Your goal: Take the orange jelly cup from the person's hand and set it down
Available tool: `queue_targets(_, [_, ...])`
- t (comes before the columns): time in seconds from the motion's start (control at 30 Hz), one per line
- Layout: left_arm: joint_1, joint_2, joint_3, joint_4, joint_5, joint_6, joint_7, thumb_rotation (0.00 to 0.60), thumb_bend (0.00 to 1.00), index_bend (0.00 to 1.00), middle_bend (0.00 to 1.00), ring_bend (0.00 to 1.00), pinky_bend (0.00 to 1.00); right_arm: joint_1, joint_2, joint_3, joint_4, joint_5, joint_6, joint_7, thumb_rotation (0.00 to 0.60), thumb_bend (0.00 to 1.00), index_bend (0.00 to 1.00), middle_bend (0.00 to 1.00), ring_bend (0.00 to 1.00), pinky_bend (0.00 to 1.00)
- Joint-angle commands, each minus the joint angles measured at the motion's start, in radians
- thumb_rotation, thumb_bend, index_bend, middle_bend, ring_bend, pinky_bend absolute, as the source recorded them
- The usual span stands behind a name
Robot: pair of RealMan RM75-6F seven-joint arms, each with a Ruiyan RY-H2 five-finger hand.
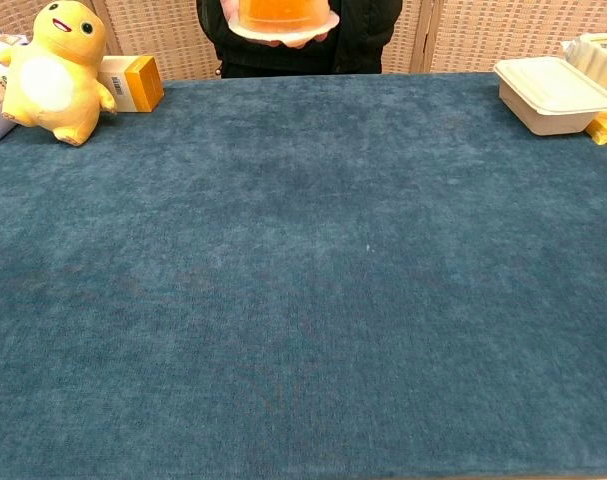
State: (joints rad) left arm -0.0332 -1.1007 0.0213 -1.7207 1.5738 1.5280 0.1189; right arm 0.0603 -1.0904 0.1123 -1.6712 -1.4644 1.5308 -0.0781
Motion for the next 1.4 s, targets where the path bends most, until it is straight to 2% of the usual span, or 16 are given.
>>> queue_targets(0.03, [0.000,-0.001,0.000,0.001,0.001,-0.001,0.004,0.600,0.19,0.00,0.00,0.00,0.06,0.003,-0.001,0.001,0.006,0.003,-0.005,0.003,0.600,0.25,0.13,0.03,0.00,0.00])
queue_targets(0.27, [-0.034,0.020,0.013,-0.022,0.065,-0.032,-0.027,0.600,0.18,0.00,0.00,0.00,0.06,-0.007,0.003,-0.006,-0.021,-0.004,0.009,-0.026,0.600,0.25,0.13,0.03,0.00,0.00])
queue_targets(0.33, [-0.067,0.062,0.013,-0.075,0.113,-0.056,-0.046,0.600,0.17,0.00,0.00,0.00,0.06,-0.004,0.000,-0.006,-0.021,0.001,0.004,-0.041,0.600,0.25,0.13,0.03,0.00,0.00])
queue_targets(0.4, [-0.119,0.116,-0.003,-0.150,0.162,-0.091,-0.047,0.600,0.11,0.00,0.00,0.00,0.04,-0.002,-0.003,-0.005,-0.017,0.000,0.004,-0.055,0.600,0.23,0.13,0.03,0.00,0.00])
queue_targets(0.5, [-0.204,0.203,-0.046,-0.288,0.146,-0.194,-0.012,0.600,0.04,0.00,0.00,0.00,0.02,-0.002,-0.001,-0.009,-0.021,0.004,-0.004,-0.066,0.600,0.17,0.12,0.03,0.00,0.00])
queue_targets(0.6, [-0.284,0.245,-0.116,-0.401,0.055,-0.284,0.077,0.600,0.03,0.00,0.00,0.00,0.02,0.000,0.004,-0.008,-0.030,0.016,-0.017,-0.060,0.600,0.14,0.11,0.03,0.00,0.00])
queue_targets(0.7, [-0.375,0.246,-0.195,-0.479,-0.048,-0.363,0.182,0.600,0.03,0.00,0.00,0.00,0.02,0.000,-0.002,-0.004,-0.029,0.020,-0.011,-0.056,0.600,0.14,0.11,0.03,0.00,0.00])
queue_targets(0.8, [-0.482,0.225,-0.276,-0.544,-0.199,-0.438,0.289,0.600,0.03,0.00,0.00,0.00,0.02,-0.003,-0.004,-0.004,-0.022,0.019,-0.008,-0.043,0.600,0.14,0.11,0.03,0.00,0.00])
queue_targets(0.9, [-0.580,0.182,-0.327,-0.565,-0.346,-0.481,0.385,0.600,0.02,0.00,0.00,0.00,0.02,-0.003,-0.002,-0.003,-0.023,0.019,-0.007,-0.040,0.600,0.14,0.11,0.03,0.00,0.00])
queue_targets(1.03, [-0.707,0.094,-0.353,-0.545,-0.544,-0.513,0.501,0.600,0.04,0.00,0.00,0.00,0.02,-0.001,-0.005,-0.004,-0.021,0.021,-0.013,-0.043,0.600,0.14,0.11,0.03,0.00,0.00])
queue_targets(1.13, [-0.789,0.025,-0.357,-0.519,-0.679,-0.497,0.574,0.600,0.05,0.00,0.00,0.00,0.02,-0.001,-0.005,-0.003,-0.019,0.026,-0.017,-0.040,0.600,0.14,0.11,0.03,0.00,0.00])
queue_targets(1.23, [-0.850,-0.043,-0.352,-0.493,-0.769,-0.446,0.640,0.600,0.07,0.00,0.01,0.00,0.06,-0.001,-0.003,0.000,-0.017,0.032,-0.016,-0.035,0.600,0.14,0.11,0.03,0.00,0.00])
queue_targets(1.3, [-0.882,-0.083,-0.347,-0.478,-0.811,-0.412,0.673,0.600,0.09,0.00,0.03,0.00,0.10,-0.001,-0.003,0.001,-0.016,0.036,-0.018,-0.030,0.600,0.14,0.11,0.03,0.00,0.00])
queue_targets(1.4, [-0.912,-0.121,-0.339,-0.456,-0.850,-0.371,0.707,0.600,0.12,0.00,0.03,0.00,0.11,0.000,-0.003,0.001,-0.014,0.038,-0.022,-0.028,0.600,0.14,0.11,0.03,0.00,0.00])
